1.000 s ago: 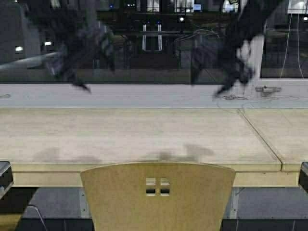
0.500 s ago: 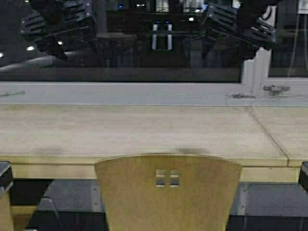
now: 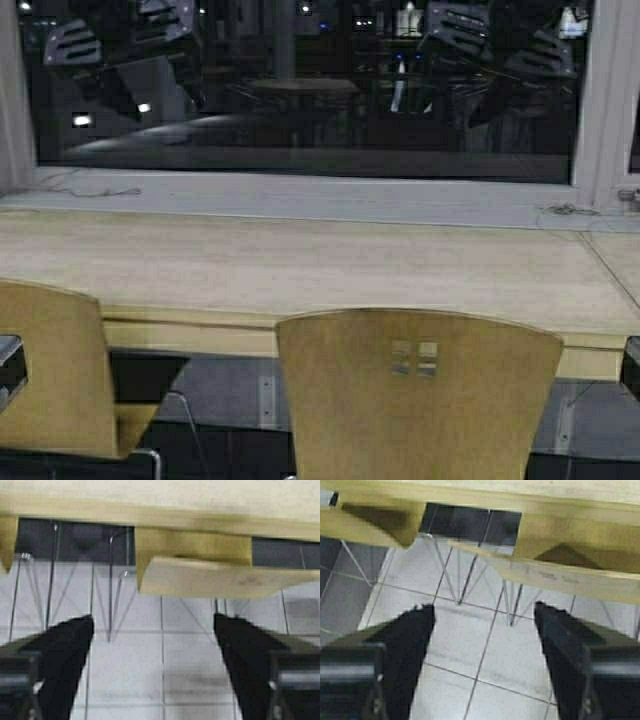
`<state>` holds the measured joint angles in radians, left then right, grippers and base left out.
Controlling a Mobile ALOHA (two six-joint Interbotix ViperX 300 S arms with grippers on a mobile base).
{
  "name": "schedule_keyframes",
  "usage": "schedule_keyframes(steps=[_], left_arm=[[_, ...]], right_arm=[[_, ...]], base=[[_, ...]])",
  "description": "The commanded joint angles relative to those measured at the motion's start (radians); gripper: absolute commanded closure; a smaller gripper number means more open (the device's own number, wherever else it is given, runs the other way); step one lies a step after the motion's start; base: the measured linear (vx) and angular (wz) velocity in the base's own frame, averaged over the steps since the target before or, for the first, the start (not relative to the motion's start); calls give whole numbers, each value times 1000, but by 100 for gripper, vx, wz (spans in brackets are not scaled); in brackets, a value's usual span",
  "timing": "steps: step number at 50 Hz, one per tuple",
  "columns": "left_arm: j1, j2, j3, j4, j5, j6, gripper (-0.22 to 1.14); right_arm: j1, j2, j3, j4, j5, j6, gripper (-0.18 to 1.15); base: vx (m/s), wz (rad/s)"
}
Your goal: Push the chairs under the table
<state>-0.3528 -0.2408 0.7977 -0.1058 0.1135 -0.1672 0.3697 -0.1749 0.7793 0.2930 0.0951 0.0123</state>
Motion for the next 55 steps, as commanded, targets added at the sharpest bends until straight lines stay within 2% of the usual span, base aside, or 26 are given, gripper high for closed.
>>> schedule_keyframes(steps=[1, 28, 55], left_arm=[[-2, -46, -11, -2, 3, 2, -10], [-2, -37, -25, 15, 2, 3, -10], [-2, -37, -25, -2, -2, -11, -10]], right_arm=[[-3, -2, -25, -17, 6, 0, 4], [-3, -18, -37, -14, 49, 11, 4], [-9, -21, -51, -15, 69, 8, 4]], base=[[-14, 15], [-18, 42], [-28, 21]])
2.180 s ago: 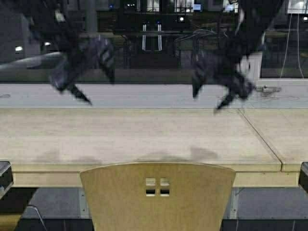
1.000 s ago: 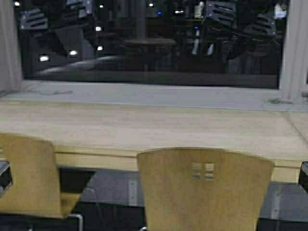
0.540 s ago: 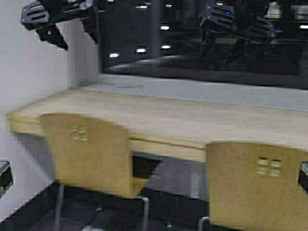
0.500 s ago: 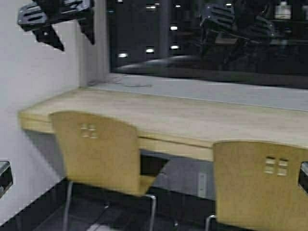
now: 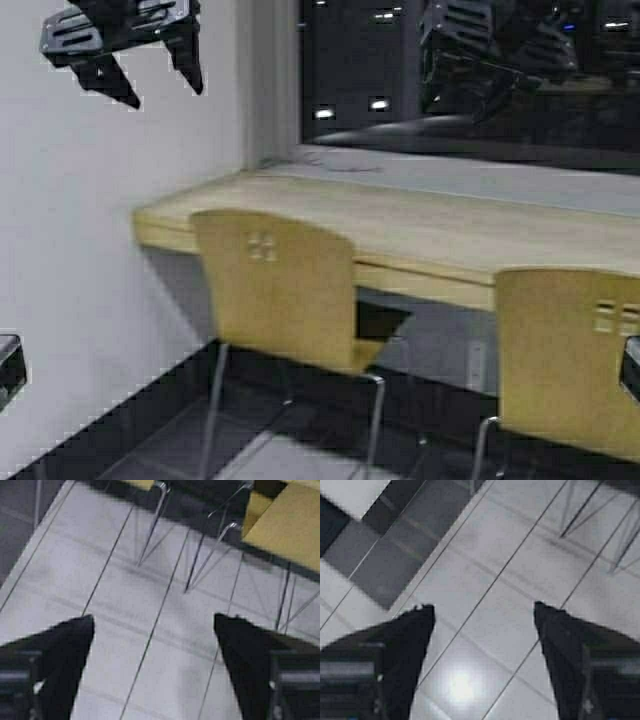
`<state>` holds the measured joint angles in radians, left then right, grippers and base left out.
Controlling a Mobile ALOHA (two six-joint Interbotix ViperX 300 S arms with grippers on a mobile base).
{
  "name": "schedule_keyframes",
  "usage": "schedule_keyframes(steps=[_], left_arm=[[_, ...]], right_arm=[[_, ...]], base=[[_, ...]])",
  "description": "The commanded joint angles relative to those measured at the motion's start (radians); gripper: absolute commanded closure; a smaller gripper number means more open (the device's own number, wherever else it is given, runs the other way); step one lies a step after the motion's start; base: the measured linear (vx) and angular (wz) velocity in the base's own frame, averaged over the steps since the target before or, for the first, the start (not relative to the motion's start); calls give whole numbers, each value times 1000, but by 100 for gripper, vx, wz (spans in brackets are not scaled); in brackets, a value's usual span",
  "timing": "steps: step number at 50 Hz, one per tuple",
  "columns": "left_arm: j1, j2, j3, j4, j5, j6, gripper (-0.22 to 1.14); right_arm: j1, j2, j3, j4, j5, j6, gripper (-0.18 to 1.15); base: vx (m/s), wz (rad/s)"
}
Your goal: Push the chairs under the table
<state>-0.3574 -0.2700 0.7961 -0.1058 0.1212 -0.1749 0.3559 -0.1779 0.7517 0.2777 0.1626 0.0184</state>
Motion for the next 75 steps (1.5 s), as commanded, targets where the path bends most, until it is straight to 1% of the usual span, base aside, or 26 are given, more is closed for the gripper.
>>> schedule_keyframes(steps=[1, 10, 17, 33, 38, 52, 75], left_arm=[[3, -5, -28, -2, -9, -3, -10], [31, 38, -29, -6, -11, -9, -10], [-3, 23, -35, -15, -11, -11, -10], [-3, 11, -34, -14, -11, -11, -10], [-2, 12, -28, -14, -11, -8, -10], [-2, 31, -52, -9, -29, -8, -10], [0, 34, -52, -14, -28, -14, -10]], right_arm=[[6, -20, -25, 2, 3, 2, 4], [5, -9, -26, 2, 9, 3, 4], [5, -18, -23, 2, 18, 3, 4], [6, 23, -52, 2, 12, -2, 4], [5, 28, -44, 2, 18, 2, 4], [5, 26, -54, 0, 26, -3, 4], [5, 43, -64, -3, 20, -5, 4]], base=[[-29, 34], [-31, 39], [-36, 21], [-35, 9], [-38, 9], [-38, 16], [-38, -6]])
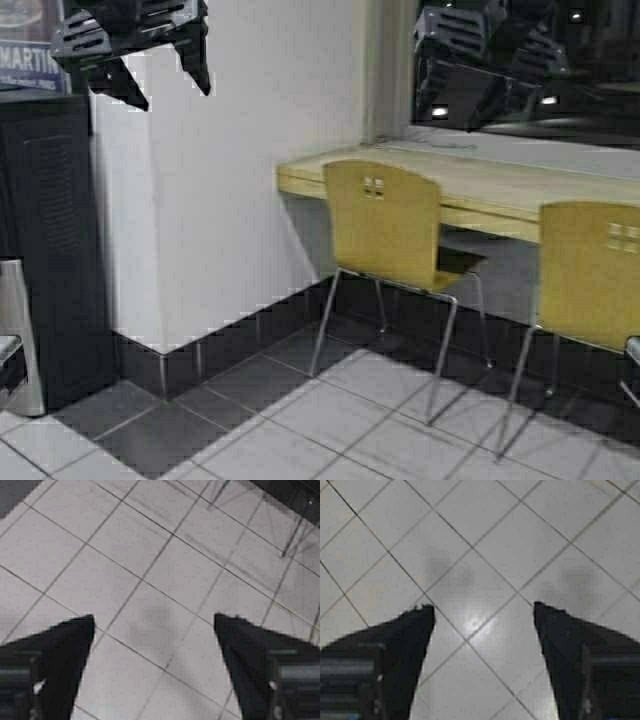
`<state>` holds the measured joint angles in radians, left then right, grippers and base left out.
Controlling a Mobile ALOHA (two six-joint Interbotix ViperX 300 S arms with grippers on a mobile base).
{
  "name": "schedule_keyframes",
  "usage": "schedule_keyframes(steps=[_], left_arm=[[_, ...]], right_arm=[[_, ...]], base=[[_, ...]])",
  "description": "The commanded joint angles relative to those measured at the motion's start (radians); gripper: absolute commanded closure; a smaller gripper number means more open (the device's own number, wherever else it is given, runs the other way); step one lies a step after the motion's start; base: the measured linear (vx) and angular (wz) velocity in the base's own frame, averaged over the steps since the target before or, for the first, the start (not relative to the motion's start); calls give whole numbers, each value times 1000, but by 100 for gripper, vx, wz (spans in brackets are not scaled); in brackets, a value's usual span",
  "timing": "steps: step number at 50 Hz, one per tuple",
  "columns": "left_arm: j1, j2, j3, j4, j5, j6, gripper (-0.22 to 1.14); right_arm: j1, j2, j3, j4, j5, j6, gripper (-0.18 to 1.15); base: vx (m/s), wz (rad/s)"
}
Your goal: Push the chairs under the table
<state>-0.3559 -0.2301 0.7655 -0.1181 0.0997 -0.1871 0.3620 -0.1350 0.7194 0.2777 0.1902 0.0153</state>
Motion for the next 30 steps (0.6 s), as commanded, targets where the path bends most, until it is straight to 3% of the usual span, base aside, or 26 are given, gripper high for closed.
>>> schedule_keyframes(steps=[1, 30], left_arm=[[-3, -8, -23, -2, -6, -2, -10], [26, 11, -34, -6, -9, -8, -10]], right_arm=[[-2, 2, -34, -2, -8, -2, 4], [-2, 17, -48, -5, 0, -5, 4]], base=[[-38, -16], [-35, -8]])
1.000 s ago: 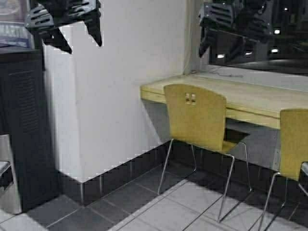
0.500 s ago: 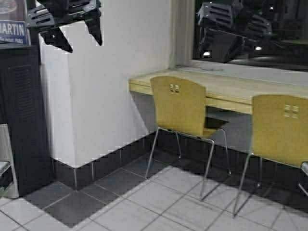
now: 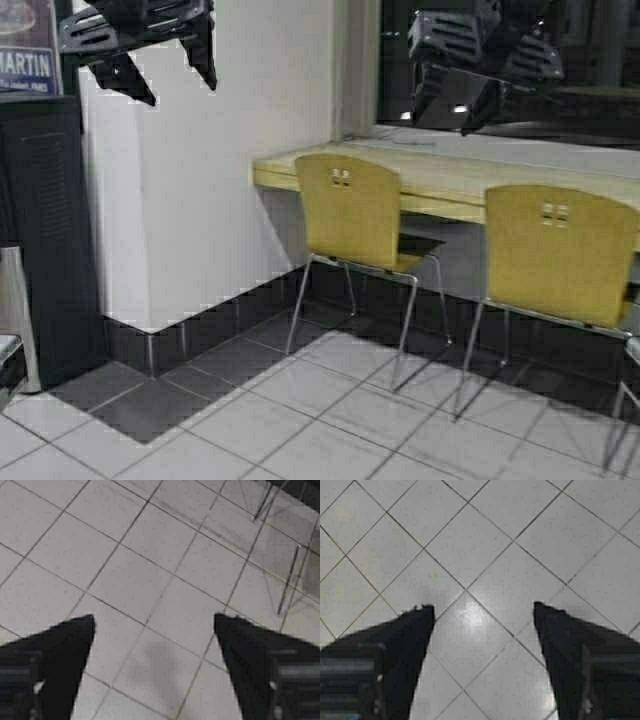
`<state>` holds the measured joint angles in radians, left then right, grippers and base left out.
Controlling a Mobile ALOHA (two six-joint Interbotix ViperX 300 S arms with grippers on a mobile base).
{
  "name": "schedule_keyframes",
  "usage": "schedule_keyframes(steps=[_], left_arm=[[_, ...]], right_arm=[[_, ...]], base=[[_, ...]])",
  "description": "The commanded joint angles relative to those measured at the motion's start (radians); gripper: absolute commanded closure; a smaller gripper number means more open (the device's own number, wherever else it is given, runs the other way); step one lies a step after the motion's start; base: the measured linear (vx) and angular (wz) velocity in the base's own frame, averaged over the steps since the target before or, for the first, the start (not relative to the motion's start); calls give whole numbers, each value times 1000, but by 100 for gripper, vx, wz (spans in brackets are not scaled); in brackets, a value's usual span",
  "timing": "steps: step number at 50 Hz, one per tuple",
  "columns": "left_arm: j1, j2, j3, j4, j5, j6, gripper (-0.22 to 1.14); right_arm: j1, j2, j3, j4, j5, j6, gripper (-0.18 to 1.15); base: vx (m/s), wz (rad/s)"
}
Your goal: Push the chairs under the table
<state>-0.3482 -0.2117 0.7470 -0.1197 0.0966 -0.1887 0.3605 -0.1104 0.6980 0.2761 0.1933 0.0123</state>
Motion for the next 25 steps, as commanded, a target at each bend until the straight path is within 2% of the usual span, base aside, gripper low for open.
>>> schedule_keyframes(steps=[1, 11, 25], left_arm=[[18, -12, -15, -6, -6, -8, -10], [17, -48, 3, -11, -5, -8, -10], [23, 2, -14, -8, -9, -5, -10]], right_arm=[[0, -8, -23, -3, -3, -2, 4], [2, -14, -28, -5, 2, -2, 4], [-18, 9, -40, -5, 5, 3, 4]], base=[[-37, -13], [-37, -21], [-28, -41]])
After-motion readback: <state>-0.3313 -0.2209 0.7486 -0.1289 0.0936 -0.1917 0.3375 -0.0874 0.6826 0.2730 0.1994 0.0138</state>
